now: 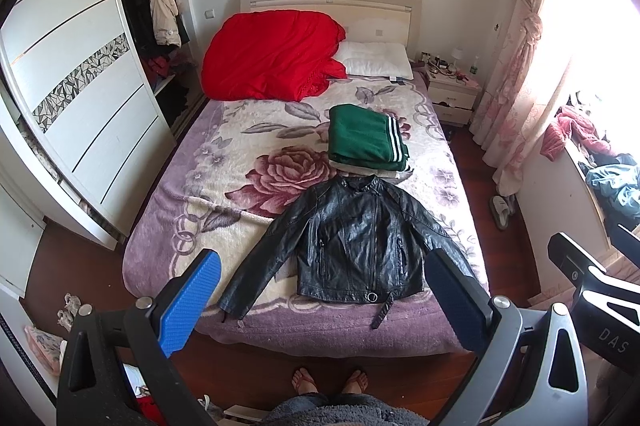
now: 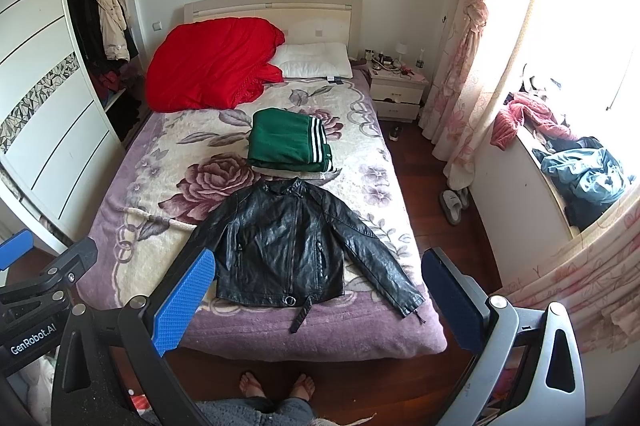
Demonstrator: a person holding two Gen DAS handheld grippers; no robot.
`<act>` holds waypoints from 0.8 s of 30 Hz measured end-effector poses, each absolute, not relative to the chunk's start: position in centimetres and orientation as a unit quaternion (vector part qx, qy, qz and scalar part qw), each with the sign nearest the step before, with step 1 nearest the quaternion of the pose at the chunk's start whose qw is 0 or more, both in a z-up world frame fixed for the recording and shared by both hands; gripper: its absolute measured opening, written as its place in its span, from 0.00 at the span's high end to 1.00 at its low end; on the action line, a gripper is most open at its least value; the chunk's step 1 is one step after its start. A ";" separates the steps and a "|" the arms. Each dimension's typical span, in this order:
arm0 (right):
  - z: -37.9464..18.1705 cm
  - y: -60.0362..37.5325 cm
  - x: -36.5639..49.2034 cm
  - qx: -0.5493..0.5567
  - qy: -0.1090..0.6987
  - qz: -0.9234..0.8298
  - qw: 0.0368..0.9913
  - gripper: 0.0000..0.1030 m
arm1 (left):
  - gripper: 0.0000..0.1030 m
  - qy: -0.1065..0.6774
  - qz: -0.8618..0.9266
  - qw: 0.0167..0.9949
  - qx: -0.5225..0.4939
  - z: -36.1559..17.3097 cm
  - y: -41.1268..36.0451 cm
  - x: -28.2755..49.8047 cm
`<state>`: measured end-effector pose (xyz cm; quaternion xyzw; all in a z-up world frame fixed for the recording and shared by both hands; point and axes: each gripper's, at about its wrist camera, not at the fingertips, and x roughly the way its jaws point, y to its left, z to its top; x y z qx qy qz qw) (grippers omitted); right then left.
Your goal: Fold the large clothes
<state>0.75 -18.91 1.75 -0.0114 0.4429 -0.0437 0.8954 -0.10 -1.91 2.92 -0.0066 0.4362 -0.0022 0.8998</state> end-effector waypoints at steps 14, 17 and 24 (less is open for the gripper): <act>3.4 -18.7 1.2 -0.009 0.443 -0.042 0.896 0.00 | 0.00 0.434 -0.003 0.901 -0.004 2.8 -2.0 -0.2; 3.6 -18.7 1.2 -0.007 0.445 -0.042 0.894 0.00 | 0.00 0.435 -0.001 0.900 -0.004 2.8 -1.9 -0.1; 3.9 -18.7 1.1 -0.005 0.446 -0.042 0.894 0.00 | 0.00 0.433 -0.004 0.901 -0.005 2.7 -1.5 0.2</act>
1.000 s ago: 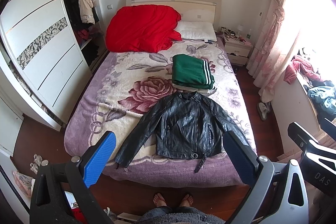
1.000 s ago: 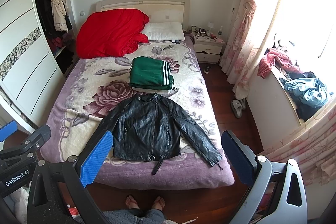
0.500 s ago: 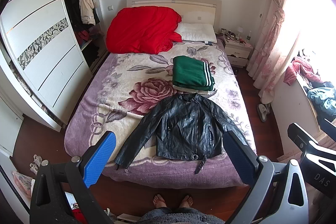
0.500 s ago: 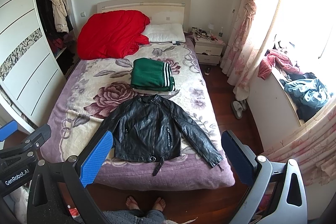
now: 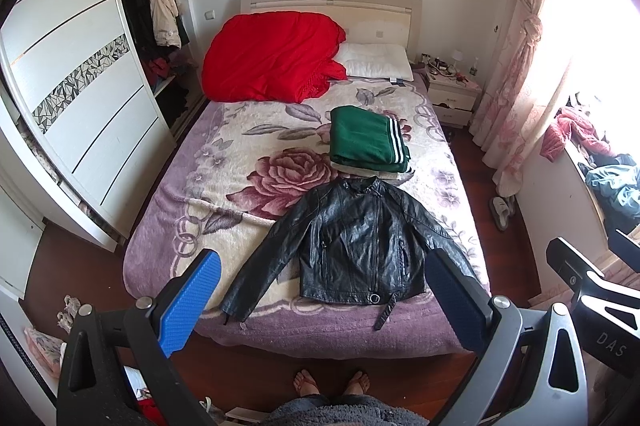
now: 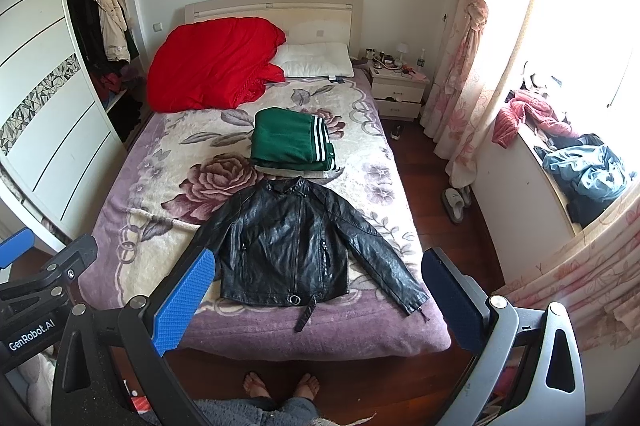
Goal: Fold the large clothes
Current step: 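Grasp the jacket sleeve cuff with the right tool while the left tool approaches the jacket body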
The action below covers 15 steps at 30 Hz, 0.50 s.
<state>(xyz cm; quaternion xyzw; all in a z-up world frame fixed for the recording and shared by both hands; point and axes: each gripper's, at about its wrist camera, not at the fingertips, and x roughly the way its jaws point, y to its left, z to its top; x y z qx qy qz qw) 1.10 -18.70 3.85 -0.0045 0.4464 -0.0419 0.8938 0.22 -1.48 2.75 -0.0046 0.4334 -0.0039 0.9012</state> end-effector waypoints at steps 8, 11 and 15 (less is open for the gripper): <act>-0.4 -19.3 2.9 0.015 0.453 -0.071 0.888 0.00 | 0.00 0.413 0.018 0.910 0.021 -1.5 -0.5 3.0; -4.4 -21.7 4.8 0.033 0.475 -0.113 0.872 0.00 | 0.00 0.410 0.023 0.911 0.032 -5.1 -0.1 5.3; -12.0 -27.2 6.8 0.094 0.516 -0.170 0.834 0.00 | 0.00 0.431 0.024 0.901 0.054 -10.7 -1.0 8.5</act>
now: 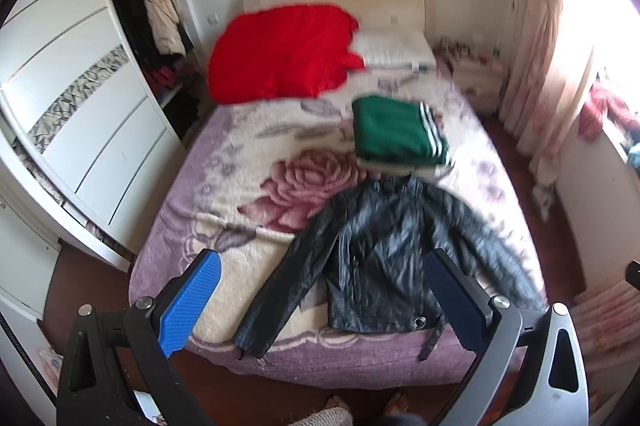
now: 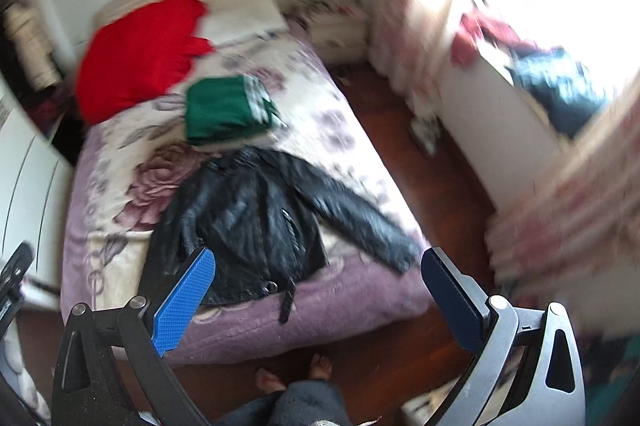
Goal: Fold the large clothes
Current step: 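Grasp the jacket sleeve cuff with the right tool while the left tool approaches the jacket body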
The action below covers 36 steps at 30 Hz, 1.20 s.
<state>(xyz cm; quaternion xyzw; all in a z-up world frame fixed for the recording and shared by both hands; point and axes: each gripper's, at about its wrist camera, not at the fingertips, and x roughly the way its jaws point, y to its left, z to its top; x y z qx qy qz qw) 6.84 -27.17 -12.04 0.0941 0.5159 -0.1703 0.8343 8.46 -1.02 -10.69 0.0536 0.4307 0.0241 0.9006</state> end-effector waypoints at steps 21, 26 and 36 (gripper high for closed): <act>-65.3 -58.8 6.2 0.436 0.605 -0.365 0.557 0.00 | 0.00 0.605 0.041 0.783 0.143 -46.3 -13.9 24.1; -74.2 -60.2 2.8 0.601 0.512 -0.351 0.504 0.04 | 0.00 0.631 0.049 0.762 0.136 -50.8 -14.4 25.3; -74.7 -59.8 2.3 0.668 0.355 -0.398 0.519 0.77 | 0.00 0.640 0.062 0.757 0.111 -53.6 -13.6 27.8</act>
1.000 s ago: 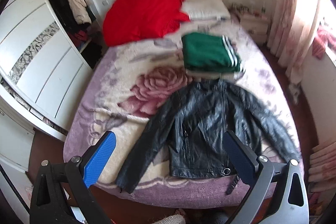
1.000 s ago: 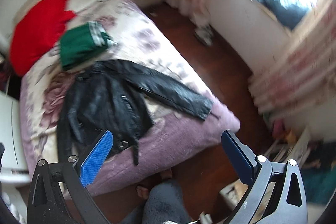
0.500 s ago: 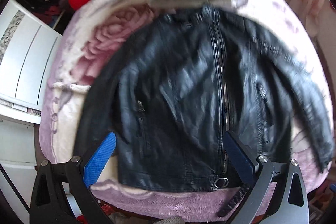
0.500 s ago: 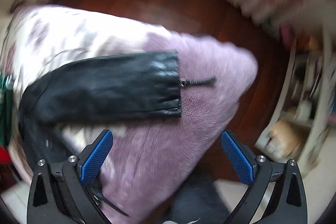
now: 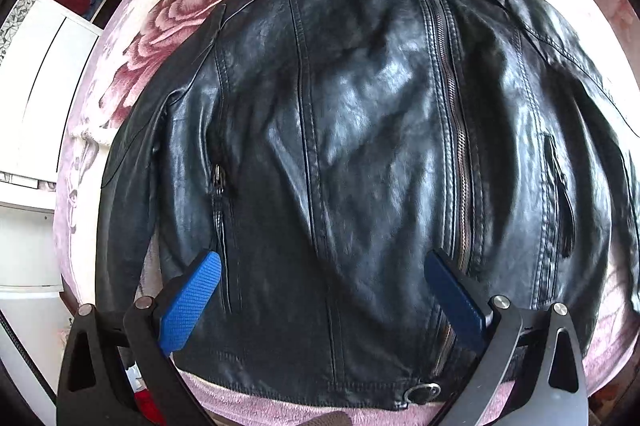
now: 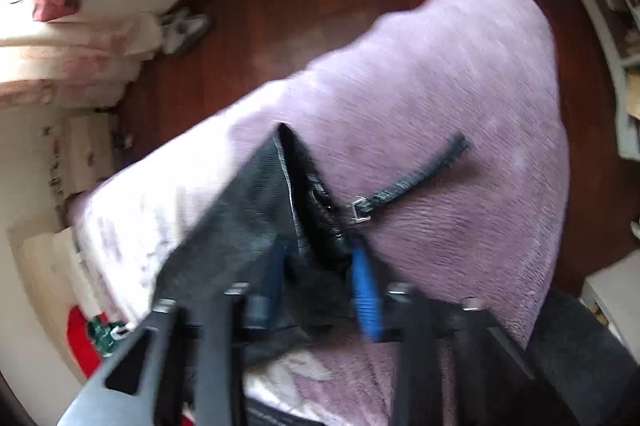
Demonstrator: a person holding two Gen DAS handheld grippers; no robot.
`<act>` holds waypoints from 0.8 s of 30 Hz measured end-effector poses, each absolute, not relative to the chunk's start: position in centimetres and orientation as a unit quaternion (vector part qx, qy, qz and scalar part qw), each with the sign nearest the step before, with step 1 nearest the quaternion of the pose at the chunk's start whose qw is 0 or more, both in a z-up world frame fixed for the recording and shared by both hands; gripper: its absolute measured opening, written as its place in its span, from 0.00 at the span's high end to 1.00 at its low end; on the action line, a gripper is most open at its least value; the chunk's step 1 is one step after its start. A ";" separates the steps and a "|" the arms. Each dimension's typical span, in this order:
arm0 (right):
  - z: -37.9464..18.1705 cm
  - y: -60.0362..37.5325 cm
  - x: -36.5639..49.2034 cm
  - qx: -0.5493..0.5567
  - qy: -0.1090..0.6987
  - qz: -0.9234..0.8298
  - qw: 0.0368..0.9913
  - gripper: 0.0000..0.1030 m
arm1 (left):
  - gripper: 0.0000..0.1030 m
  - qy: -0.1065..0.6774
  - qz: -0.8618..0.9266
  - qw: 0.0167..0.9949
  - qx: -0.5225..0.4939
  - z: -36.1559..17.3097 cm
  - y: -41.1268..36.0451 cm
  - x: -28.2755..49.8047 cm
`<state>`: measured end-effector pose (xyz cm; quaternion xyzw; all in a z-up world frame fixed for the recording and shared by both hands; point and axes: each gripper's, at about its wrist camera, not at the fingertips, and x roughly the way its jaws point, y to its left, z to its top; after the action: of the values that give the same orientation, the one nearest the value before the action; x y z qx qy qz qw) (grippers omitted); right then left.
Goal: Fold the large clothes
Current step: 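Grasp the jacket sleeve cuff with the right tool while the left tool approaches the jacket body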
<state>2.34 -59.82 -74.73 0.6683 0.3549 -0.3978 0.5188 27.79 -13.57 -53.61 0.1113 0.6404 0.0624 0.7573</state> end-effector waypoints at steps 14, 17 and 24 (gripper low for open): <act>-73.4 -65.6 5.3 0.657 0.385 -0.326 0.561 0.53 | 0.00 0.644 0.038 0.762 0.059 -53.8 -13.2 28.6; -76.6 -63.7 3.9 0.713 0.329 -0.311 0.535 0.38 | 0.00 0.648 0.036 0.759 0.062 -54.4 -13.4 28.2; -78.1 -62.1 5.3 0.724 0.257 -0.335 0.546 0.13 | 0.00 0.656 0.042 0.751 0.061 -55.3 -12.9 27.1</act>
<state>5.29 -62.06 -78.10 0.7237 0.2573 -0.3350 0.5458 27.08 -12.92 -55.33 0.0609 0.6556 0.0420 0.7515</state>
